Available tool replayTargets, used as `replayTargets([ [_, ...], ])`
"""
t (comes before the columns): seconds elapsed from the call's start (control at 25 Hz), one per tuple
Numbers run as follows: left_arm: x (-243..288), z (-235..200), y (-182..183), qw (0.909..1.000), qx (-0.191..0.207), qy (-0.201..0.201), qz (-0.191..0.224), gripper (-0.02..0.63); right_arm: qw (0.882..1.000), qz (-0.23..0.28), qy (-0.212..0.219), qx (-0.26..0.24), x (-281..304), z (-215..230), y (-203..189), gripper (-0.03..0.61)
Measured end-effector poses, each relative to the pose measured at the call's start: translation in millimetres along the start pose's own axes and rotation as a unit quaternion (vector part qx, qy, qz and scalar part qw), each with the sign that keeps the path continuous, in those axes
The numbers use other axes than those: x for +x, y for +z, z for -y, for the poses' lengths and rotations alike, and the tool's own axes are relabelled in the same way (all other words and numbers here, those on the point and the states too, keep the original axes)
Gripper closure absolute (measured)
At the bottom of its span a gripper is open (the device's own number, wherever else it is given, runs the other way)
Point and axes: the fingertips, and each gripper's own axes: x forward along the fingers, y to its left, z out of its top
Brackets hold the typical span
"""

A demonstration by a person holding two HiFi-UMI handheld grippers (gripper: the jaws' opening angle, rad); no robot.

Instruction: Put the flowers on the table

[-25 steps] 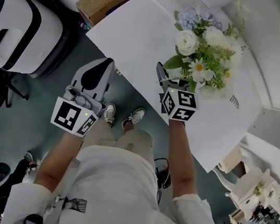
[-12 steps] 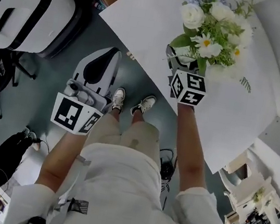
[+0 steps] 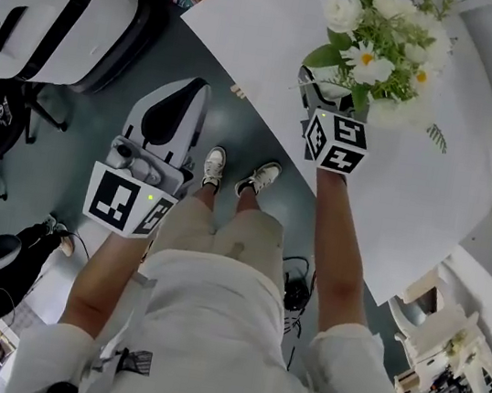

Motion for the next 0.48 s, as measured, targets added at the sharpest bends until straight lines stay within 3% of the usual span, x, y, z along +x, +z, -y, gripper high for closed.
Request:
replayTargets([
  [0.48,-4,-21,-8,0.9999,-0.006,0.011,-0.007,0.598,1.000,0.008,-0.010,-0.013,26,-4,6,0.204],
])
